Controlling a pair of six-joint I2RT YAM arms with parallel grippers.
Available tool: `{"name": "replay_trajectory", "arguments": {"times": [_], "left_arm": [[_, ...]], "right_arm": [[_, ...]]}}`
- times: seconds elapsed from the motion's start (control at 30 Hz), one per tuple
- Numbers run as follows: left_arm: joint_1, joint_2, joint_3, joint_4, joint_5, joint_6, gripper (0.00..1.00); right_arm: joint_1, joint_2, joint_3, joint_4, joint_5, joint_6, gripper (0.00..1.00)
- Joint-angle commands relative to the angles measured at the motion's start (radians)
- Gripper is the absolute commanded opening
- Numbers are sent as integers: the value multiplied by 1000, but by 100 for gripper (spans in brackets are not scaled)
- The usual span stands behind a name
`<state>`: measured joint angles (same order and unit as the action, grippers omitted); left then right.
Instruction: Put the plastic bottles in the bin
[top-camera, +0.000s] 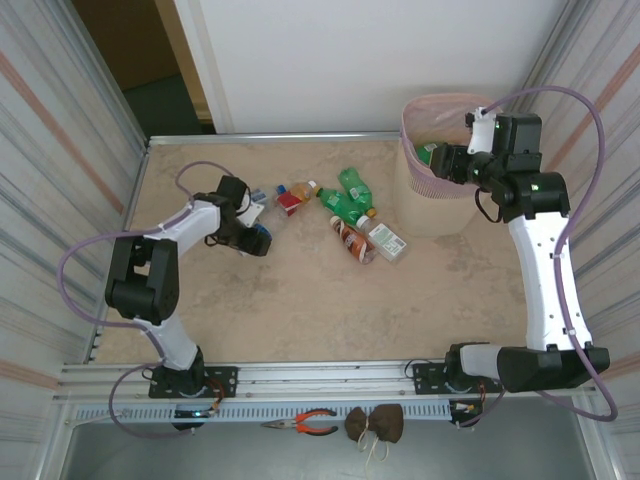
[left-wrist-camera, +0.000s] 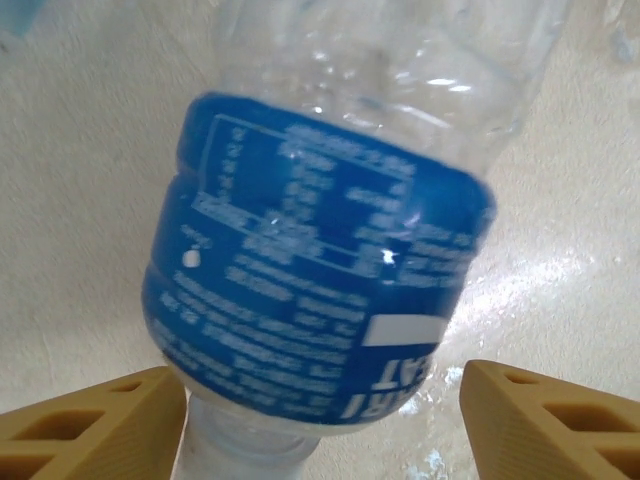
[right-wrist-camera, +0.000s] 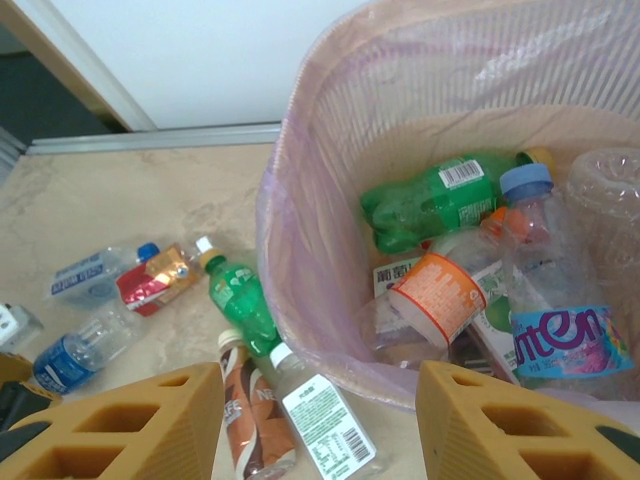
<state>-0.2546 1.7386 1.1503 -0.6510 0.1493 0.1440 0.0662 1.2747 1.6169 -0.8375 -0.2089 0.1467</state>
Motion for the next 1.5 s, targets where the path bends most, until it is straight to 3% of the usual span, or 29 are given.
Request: {"name": "replay_trajectory", "arguments": {"times": [0.0, 0.2, 0.43, 0.67, 1.03, 1.27, 1.47], "left_arm": [[-13, -32, -26, -36, -35, -15, 69], [-28, -4, -39, -39, -51, -25, 57], [-62, 7, -34, -49, -65, -30, 49], [-81, 26, -36, -62, -60, -27, 49], [-109, -34, -63, -68, -61, -27, 30], [-127, -242, -89, -50, 74, -55, 24], [-157, -458, -129, 71, 300, -100, 23]], "right_arm": [[5, -33, -19, 18, -21, 3, 53], [-9, -47, -43, 30, -31, -12, 53], [-18, -58, -46, 38, -45, -21, 53], [-26, -75, -55, 37, -58, -21, 53], [-33, -130, -85, 43, -73, 12, 51], [-32, -214, -203, 112, -166, 97, 51], [22, -326, -394, 372, -355, 257, 53]]}}
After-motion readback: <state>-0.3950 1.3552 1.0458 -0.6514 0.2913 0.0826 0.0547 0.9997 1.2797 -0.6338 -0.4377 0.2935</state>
